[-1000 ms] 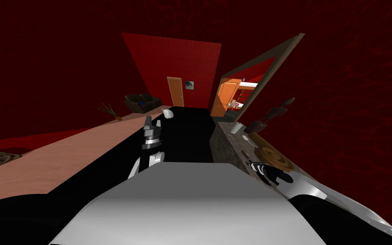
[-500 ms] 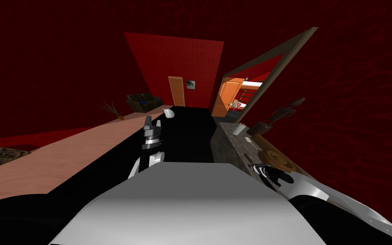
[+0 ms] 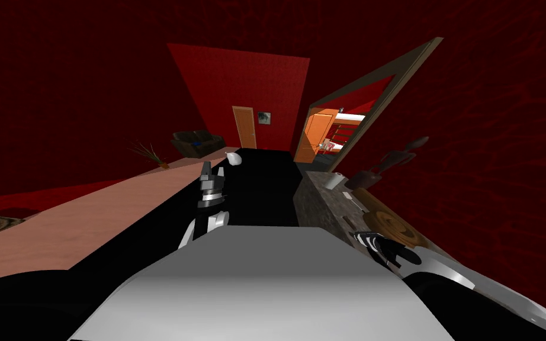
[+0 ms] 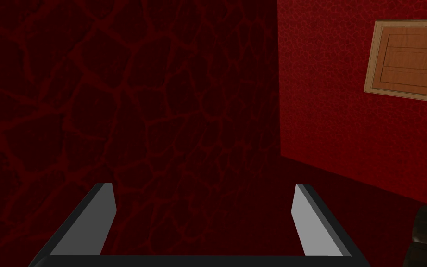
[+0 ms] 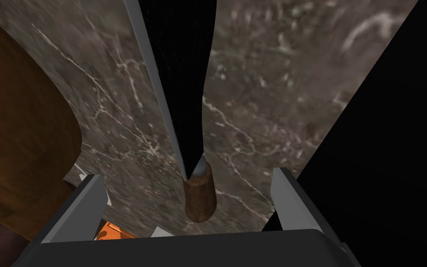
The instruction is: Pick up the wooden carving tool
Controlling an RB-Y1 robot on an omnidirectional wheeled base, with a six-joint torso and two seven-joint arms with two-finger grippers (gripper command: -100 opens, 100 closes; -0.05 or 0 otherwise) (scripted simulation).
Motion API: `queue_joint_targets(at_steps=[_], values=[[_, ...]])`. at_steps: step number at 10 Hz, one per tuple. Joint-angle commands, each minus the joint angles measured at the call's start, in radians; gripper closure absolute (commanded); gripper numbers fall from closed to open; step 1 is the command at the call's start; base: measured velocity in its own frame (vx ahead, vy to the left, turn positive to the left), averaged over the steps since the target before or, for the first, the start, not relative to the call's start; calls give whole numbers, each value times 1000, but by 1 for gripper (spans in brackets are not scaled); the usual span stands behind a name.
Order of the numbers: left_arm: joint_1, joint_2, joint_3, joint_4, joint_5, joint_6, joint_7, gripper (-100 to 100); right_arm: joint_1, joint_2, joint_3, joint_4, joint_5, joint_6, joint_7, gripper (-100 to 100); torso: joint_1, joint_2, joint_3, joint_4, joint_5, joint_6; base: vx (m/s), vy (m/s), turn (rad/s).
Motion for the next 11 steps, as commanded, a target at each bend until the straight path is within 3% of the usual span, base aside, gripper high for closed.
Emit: queue_joint_targets(at_steps=[1,7,8,9,11], values=[[0,0,0,0,0,0,0,0,12,-3,1,36,0,-50,7,-100,0,0,0,0,0,0,59,28,-52],[0,0,0,0,0,0,0,0,41,-2,7,128,8,-181,24,-100,0,1,0,0,0,0,52,35,-32],[0,0,0,0,0,0,0,0,37,-2,7,114,8,-160,21,-100,0,0,0,0,0,0,24,19,-10],[0,0,0,0,0,0,0,0,37,-1,7,116,9,-165,22,100,-1,1,1,0,0,0,0,0,0],[0,0,0,0,0,0,0,0,36,-3,4,118,9,-163,22,100,-2,3,1,0,-4,-1,1,-4,-3]])
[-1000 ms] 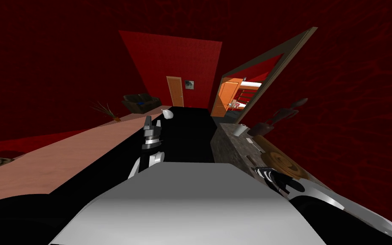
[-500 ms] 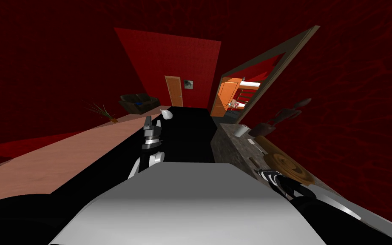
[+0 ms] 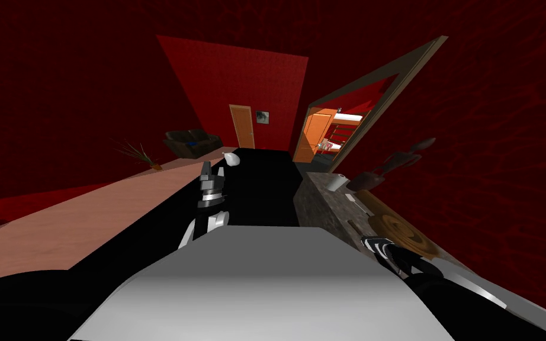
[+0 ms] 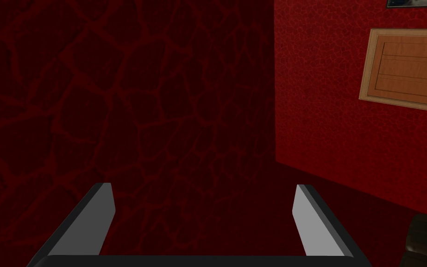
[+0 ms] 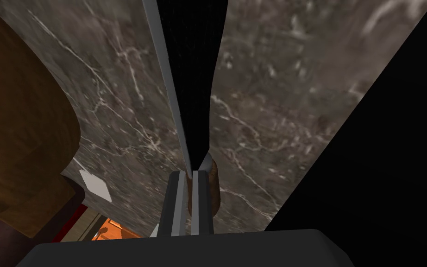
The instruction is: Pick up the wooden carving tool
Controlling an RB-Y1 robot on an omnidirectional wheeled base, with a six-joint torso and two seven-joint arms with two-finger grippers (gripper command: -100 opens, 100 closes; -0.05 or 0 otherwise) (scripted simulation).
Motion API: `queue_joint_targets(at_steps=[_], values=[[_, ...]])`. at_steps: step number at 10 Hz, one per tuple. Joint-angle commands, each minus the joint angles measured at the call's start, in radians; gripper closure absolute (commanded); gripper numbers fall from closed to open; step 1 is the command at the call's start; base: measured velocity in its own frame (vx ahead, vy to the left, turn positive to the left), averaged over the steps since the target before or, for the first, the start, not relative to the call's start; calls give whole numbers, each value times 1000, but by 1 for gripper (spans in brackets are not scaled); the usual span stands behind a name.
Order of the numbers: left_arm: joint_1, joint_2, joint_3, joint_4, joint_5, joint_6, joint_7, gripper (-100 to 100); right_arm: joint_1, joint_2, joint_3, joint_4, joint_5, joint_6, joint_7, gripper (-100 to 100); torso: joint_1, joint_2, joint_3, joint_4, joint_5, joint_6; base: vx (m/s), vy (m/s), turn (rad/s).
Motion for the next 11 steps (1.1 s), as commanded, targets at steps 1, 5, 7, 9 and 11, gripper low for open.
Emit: queue_joint_targets(at_steps=[1,5,7,9,11], values=[[0,0,0,0,0,0,0,0,0,0,0,0,0,0,0,100,0,0,0,0,0,0,0,0,0],[0,0,0,0,0,0,0,0,-17,0,-1,-58,-7,70,-11,100,-3,2,1,0,-1,-1,-39,-28,30],[0,0,0,0,0,0,0,0,-24,0,-3,-81,-9,111,-15,100,-5,4,2,1,-1,1,-54,-32,31],[0,0,0,0,0,0,0,0,-39,0,-6,-127,-13,171,-24,100,-2,4,2,1,-1,0,-70,-32,46],[0,0,0,0,0,0,0,0,-47,0,-7,-150,-15,206,-28,100,-3,4,3,1,-1,0,-61,-33,37]])
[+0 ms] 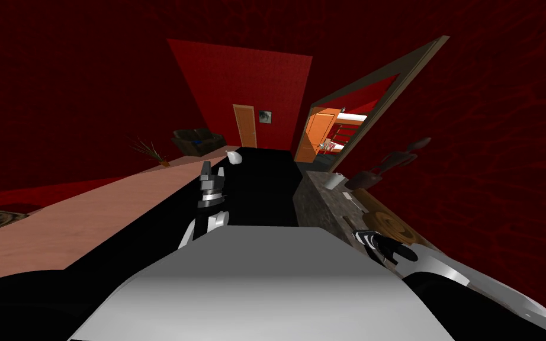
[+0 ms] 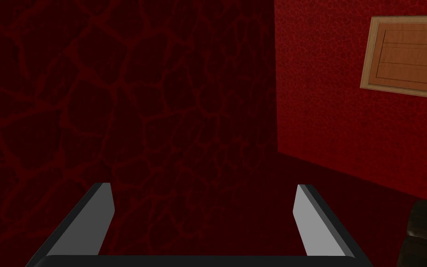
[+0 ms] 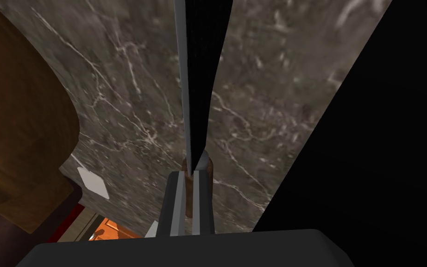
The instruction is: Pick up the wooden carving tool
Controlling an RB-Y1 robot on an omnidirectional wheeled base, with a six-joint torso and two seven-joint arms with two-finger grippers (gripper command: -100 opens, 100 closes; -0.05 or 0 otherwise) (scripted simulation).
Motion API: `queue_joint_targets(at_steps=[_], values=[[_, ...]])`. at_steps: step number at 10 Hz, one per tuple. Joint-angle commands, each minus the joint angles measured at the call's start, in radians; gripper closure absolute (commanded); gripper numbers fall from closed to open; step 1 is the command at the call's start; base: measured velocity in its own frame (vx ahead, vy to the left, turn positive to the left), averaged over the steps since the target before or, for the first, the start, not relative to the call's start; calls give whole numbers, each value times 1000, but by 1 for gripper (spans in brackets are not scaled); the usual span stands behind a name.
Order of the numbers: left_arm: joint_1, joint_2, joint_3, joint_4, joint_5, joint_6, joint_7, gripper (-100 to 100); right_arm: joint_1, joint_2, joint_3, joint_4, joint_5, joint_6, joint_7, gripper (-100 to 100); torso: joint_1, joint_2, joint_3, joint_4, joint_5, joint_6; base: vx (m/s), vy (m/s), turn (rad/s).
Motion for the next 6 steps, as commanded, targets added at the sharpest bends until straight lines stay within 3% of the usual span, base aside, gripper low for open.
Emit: queue_joint_targets(at_steps=[1,3,5,6], values=[[0,0,0,0,0,0,0,0,-12,1,1,-26,-1,43,-5,100,0,0,0,0,0,0,-38,-35,18],[0,0,0,0,0,0,0,0,-26,1,-2,-72,-5,98,-13,100,0,-1,0,0,0,-1,-60,-37,47],[0,0,0,0,0,0,0,0,-28,2,1,-67,-4,96,-12,100,0,0,0,0,0,0,-32,-17,16],[0,0,0,0,0,0,0,0,-28,2,0,-68,-4,100,-13,0,1,-2,-1,0,0,0,0,0,0]])
